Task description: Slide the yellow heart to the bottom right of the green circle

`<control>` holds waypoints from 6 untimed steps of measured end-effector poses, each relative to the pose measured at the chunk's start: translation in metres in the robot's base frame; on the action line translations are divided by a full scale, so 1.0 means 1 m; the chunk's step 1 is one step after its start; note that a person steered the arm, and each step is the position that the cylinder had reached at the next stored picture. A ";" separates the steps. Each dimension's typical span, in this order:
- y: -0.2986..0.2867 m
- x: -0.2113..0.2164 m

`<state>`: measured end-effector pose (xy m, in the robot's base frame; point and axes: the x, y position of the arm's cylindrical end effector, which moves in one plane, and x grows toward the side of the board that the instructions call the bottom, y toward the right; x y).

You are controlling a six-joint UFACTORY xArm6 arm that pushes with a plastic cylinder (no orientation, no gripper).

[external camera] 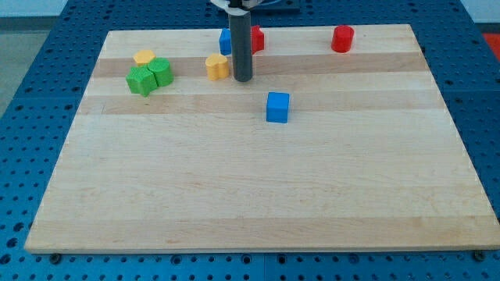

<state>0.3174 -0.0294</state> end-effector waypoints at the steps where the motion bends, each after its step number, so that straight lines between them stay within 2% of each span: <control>1: 0.000 -0.021; 4: -0.099 -0.012; 5: -0.094 0.004; 6: -0.065 0.044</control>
